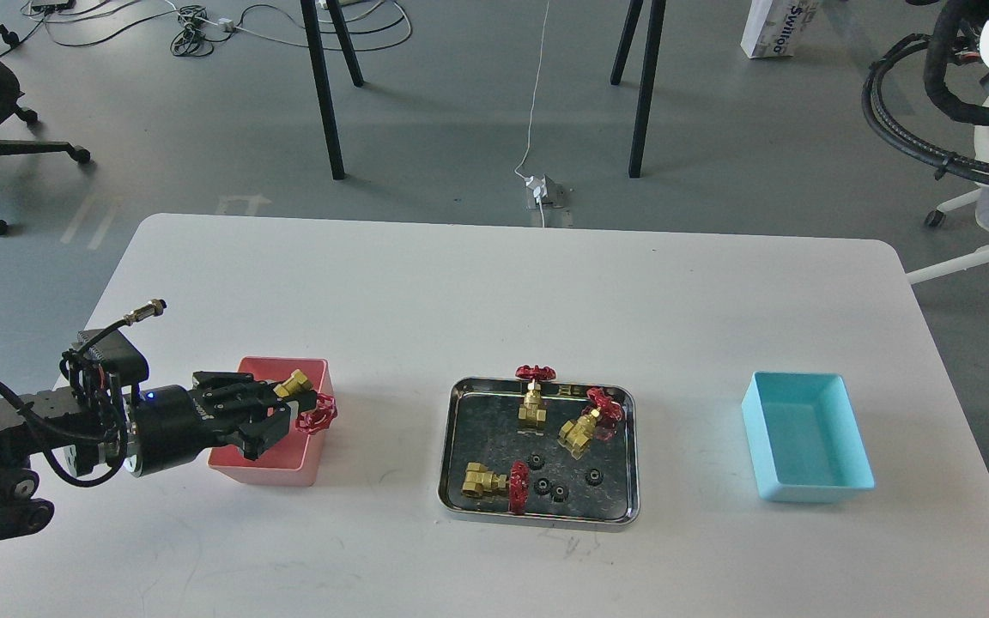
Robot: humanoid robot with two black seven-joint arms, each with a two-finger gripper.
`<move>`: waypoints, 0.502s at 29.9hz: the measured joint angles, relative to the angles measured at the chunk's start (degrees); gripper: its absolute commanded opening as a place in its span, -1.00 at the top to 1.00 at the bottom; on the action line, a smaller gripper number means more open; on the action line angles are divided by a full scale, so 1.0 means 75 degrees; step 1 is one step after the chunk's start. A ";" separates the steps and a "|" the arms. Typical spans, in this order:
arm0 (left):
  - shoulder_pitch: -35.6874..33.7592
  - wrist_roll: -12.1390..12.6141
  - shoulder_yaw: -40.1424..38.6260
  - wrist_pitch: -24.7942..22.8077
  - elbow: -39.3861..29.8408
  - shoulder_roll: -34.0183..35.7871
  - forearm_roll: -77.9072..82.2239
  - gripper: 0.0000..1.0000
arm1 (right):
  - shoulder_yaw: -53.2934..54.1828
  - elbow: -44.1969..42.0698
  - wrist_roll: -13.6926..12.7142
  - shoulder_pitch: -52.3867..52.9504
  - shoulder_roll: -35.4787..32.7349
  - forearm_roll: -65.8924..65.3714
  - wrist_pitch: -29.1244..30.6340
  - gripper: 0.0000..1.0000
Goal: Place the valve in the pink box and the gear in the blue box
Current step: 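Lift the valve and carry it with the left gripper over the pink box, then lower the valve into the pink box and open the left gripper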
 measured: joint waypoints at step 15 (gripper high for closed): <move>0.0038 0.0000 -0.0130 0.0000 0.0722 0.0252 -0.0009 0.73 | 0.0101 0.0103 0.0017 -0.0266 -0.0060 0.0015 -0.0010 -0.99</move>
